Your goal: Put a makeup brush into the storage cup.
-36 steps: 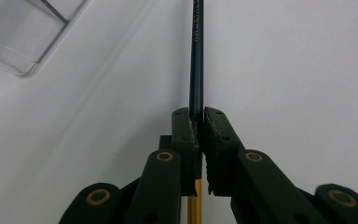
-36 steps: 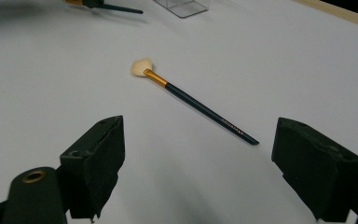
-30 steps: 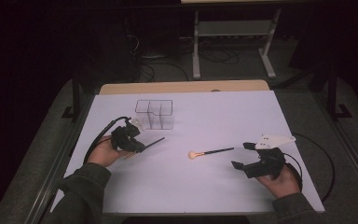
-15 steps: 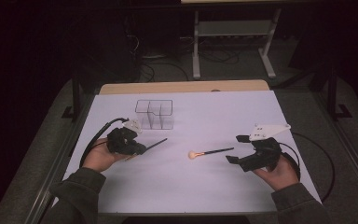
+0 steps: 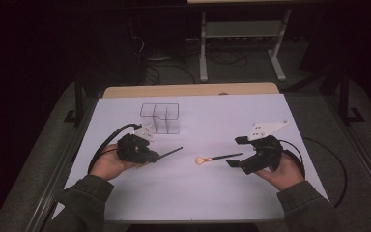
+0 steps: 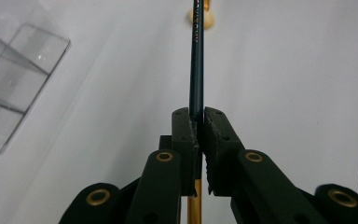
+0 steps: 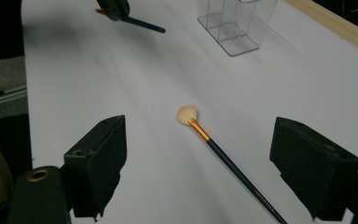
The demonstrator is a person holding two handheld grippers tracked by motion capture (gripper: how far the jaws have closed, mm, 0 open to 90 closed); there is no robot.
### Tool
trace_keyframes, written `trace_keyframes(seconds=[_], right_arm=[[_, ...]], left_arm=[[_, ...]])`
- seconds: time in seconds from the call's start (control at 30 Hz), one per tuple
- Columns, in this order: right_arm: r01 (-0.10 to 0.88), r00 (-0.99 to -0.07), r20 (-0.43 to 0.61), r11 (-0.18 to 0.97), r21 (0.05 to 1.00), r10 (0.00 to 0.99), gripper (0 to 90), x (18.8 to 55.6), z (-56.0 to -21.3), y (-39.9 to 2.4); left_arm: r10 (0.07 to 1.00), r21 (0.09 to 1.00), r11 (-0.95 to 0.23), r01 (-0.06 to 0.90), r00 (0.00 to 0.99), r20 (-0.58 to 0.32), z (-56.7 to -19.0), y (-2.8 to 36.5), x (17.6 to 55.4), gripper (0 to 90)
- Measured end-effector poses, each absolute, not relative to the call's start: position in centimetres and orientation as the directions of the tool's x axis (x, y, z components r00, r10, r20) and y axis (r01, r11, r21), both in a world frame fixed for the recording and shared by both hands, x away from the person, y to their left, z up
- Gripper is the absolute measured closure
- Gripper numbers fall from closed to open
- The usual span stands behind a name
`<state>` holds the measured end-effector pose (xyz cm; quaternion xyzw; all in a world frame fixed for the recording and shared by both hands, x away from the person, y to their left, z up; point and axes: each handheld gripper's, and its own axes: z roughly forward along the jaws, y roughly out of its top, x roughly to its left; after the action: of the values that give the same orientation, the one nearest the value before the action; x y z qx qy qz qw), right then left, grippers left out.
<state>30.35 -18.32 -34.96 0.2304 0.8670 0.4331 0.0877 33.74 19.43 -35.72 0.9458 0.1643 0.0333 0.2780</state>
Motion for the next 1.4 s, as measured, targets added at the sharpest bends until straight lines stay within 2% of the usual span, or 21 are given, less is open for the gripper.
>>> trace_keyframes(seconds=[0.5, 1.4], right_arm=[[0.302, -0.902, 0.05, 0.543, 0.784, 0.429, 18.7, 31.0, -33.6, -17.1], [0.215, -0.96, 0.035, 0.657, 0.723, 0.277, 24.5, 31.7, -33.2, -13.0]], left_arm=[[0.265, 0.548, -0.804, 0.23, 0.964, -0.015, -35.0, 17.4, 32.9, 83.3], [0.161, 0.558, -0.819, 0.13, 0.987, 0.005, -34.3, 14.5, 31.3, 83.3]])
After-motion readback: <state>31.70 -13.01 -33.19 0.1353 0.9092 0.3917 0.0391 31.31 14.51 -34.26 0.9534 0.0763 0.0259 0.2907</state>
